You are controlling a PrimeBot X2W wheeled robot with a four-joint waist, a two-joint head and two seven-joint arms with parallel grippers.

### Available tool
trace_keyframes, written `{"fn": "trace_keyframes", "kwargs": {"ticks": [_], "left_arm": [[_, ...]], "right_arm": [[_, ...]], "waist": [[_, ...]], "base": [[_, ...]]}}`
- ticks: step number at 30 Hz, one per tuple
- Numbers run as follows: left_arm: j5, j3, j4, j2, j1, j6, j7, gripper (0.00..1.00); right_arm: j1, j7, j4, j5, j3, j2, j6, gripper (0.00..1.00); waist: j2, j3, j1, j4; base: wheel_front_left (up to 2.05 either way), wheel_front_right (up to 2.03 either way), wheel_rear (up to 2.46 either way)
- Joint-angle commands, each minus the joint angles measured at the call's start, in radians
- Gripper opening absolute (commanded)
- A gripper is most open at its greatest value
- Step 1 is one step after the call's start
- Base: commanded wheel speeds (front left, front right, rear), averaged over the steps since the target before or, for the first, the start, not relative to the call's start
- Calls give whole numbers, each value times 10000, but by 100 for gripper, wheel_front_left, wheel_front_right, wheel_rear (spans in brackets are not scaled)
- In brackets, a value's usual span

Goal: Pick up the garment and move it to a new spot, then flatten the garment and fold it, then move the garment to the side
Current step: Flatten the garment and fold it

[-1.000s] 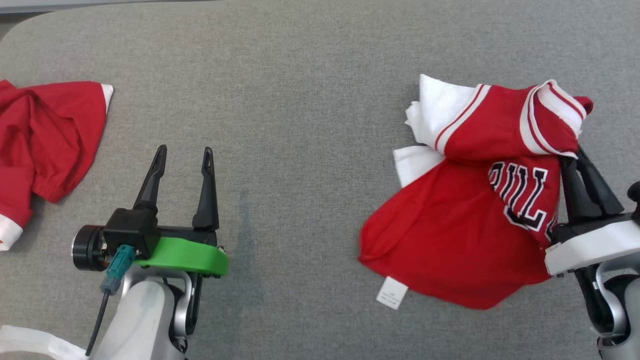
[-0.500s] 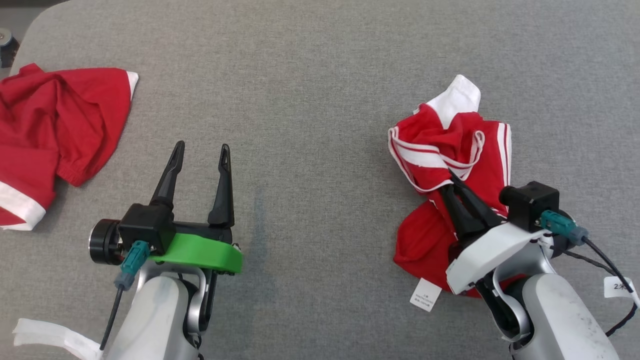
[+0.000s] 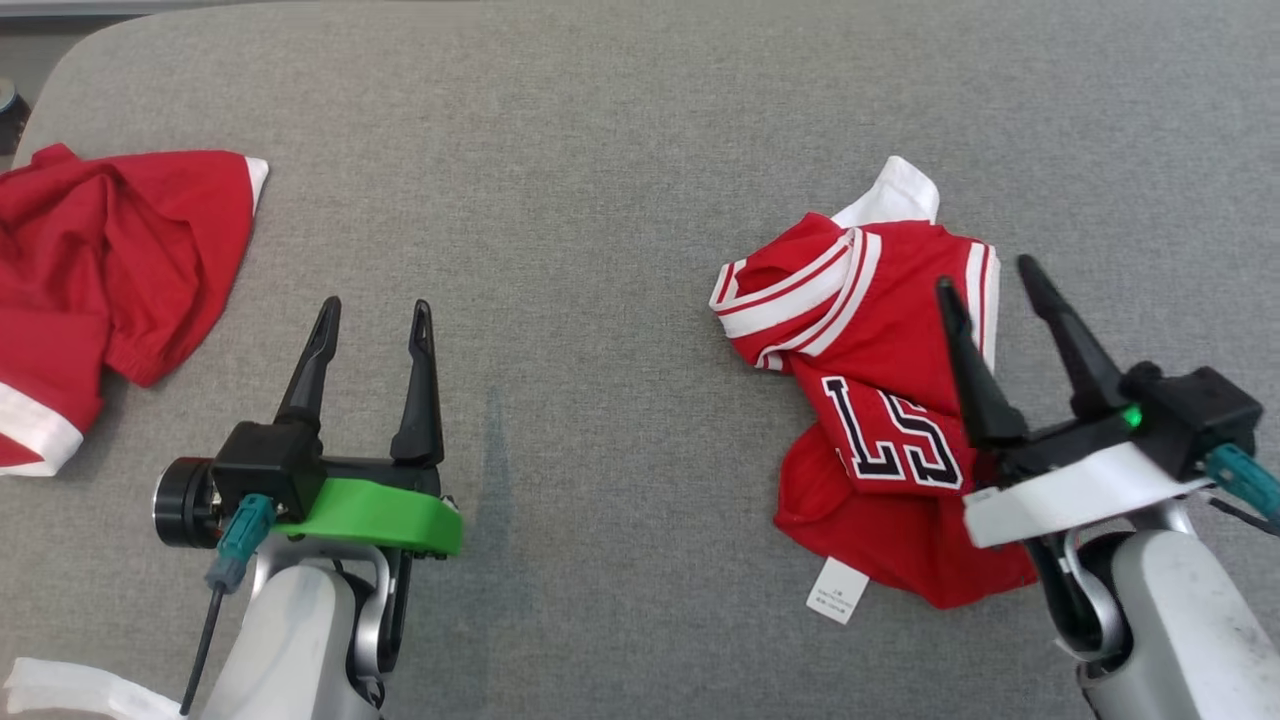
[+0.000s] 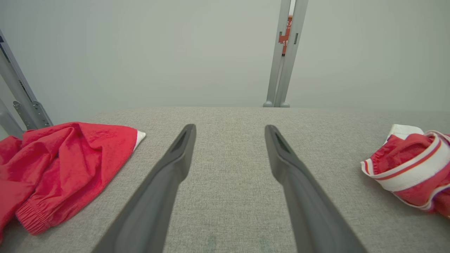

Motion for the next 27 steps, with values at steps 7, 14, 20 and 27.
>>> {"fn": "trace_keyframes", "kwargs": {"ticks": [7,14,20,27], "left_arm": [[149,195,-44,146,395,35,-2,100],[147,257,-44,253,609,82,-2,100],[118,218,-28,321,638,109,-2,100],[86,147,-106,339,636,182,30,100]], "right_arm": [[1217,157,-707,-243,-1893,94,1,100],[1931,392,-1078,-387,-2504,434,1,100],[2001,514,-1164,-403,-2479,562,1,100],[1928,622,-1115,-369,-2403,449,1,100]], "waist": [[0,-362,0,-416],[0,-519,0,-584],[0,-564,0,-633],[0,-550,0,-627]], "base": [[0,0,0],[0,0,0],[0,0,0],[0,0,0]]}}
